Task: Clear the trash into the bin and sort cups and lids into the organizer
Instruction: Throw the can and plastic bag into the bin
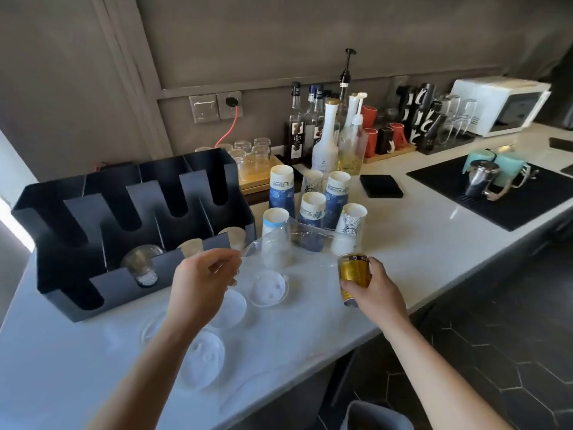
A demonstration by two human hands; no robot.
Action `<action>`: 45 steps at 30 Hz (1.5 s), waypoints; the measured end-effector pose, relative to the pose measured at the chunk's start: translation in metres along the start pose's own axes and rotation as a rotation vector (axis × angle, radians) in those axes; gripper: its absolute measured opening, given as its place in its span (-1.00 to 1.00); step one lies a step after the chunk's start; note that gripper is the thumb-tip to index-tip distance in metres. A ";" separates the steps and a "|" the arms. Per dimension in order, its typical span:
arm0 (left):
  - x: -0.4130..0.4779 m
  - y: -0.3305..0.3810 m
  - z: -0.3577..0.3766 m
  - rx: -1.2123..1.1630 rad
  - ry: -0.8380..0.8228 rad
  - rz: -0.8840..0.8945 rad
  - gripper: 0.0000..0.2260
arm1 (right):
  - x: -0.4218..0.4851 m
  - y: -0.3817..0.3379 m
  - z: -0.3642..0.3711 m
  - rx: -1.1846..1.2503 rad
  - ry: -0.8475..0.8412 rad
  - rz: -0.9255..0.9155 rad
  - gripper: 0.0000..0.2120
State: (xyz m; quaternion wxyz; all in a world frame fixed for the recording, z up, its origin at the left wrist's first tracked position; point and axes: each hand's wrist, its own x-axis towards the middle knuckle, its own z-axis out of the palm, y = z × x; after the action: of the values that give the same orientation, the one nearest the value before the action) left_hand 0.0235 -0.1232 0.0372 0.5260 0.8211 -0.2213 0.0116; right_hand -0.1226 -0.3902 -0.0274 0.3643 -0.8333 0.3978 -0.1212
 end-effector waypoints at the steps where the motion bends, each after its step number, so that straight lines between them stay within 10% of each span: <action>1: -0.003 0.008 0.003 0.005 -0.005 0.026 -0.87 | -0.003 0.002 -0.007 0.008 0.015 -0.014 -0.25; 20: -0.103 0.108 0.220 -0.247 -0.177 -0.131 -0.80 | -0.081 0.180 -0.156 0.365 0.487 0.100 -0.22; 29: -0.132 0.137 0.320 -0.461 -0.614 -0.189 -0.84 | -0.085 0.212 -0.186 0.707 0.213 0.052 -0.47; 36: -0.107 0.137 0.349 -0.505 -1.032 0.168 -0.93 | -0.076 0.222 -0.190 0.768 0.054 0.087 -0.52; 45: -0.104 0.117 0.376 -0.176 -0.782 0.410 -0.91 | -0.074 0.225 -0.175 0.423 0.170 0.157 -0.34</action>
State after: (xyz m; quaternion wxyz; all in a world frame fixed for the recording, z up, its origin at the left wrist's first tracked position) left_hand -0.1947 -0.4540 -0.0566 0.4574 0.6552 -0.5617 -0.2145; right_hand -0.3861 -0.5183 -0.0563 0.5044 -0.6917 0.4563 -0.2426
